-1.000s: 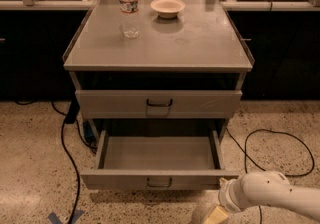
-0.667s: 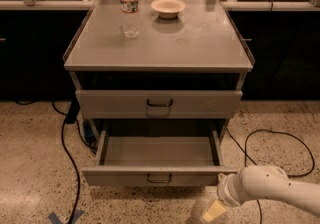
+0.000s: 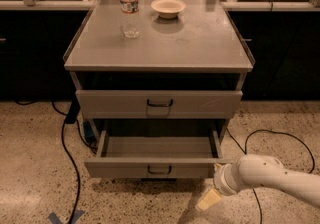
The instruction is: Close middle drawer
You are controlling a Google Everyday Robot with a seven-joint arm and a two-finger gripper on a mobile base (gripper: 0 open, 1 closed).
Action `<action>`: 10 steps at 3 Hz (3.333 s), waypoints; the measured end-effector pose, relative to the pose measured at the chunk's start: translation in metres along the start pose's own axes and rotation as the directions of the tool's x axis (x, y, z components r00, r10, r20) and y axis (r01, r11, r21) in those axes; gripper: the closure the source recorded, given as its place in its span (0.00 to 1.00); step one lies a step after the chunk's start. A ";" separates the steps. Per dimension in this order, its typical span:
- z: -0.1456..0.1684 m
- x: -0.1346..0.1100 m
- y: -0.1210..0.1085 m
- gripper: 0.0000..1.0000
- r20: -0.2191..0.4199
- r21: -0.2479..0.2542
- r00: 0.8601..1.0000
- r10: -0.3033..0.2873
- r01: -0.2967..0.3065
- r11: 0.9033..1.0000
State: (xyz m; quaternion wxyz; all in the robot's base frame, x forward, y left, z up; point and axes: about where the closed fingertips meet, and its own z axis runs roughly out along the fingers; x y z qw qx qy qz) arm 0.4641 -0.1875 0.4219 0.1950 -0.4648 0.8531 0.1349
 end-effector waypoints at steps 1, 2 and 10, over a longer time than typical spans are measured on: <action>0.016 -0.006 -0.005 0.00 0.007 -0.030 1.000 -0.001 0.002 1.000; 0.031 -0.021 -0.014 0.00 0.031 -0.067 1.000 0.002 0.001 0.998; 0.045 -0.105 -0.106 0.00 0.275 -0.073 0.950 0.146 -0.131 0.989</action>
Offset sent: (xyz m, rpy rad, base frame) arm 0.0597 0.0319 -0.0225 0.1079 0.0413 0.0366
